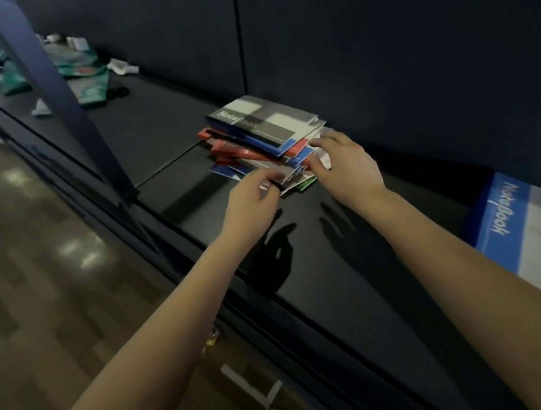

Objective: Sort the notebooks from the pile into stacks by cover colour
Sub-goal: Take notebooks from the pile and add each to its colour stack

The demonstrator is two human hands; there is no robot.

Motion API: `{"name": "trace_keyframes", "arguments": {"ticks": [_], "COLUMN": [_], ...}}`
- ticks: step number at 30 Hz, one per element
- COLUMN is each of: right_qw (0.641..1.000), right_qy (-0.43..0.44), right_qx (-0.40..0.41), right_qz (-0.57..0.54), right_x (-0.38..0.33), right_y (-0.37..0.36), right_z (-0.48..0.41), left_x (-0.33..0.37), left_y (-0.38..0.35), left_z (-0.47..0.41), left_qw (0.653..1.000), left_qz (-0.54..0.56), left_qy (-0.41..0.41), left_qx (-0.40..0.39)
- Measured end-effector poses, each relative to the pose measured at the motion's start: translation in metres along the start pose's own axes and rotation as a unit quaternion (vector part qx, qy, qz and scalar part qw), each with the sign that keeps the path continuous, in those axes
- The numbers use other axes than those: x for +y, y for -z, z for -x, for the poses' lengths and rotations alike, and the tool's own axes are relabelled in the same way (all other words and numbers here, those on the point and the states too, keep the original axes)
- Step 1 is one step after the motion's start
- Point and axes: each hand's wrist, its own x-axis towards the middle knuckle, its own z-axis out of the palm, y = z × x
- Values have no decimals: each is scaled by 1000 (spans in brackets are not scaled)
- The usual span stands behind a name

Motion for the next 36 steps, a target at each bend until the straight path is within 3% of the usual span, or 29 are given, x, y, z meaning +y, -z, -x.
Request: {"name": "trace_keyframes", "arguments": {"ticks": [13, 23, 36], "right_qw": [997, 995, 992], "right_qy": [-2, -20, -86], "right_qx": [-52, -27, -26], "right_qz": [50, 91, 86], "right_x": [-37, -33, -34], "right_y": [-62, -64, -57], "right_z": [-67, -81, -91], "left_x": [-62, -72, -70], "left_y": [50, 41, 50], "left_z": [-51, -78, -77], "left_qw": [988, 973, 967], "left_qz": [147, 225, 249], "left_qy": [48, 47, 20], "left_qx": [-5, -18, -40]}}
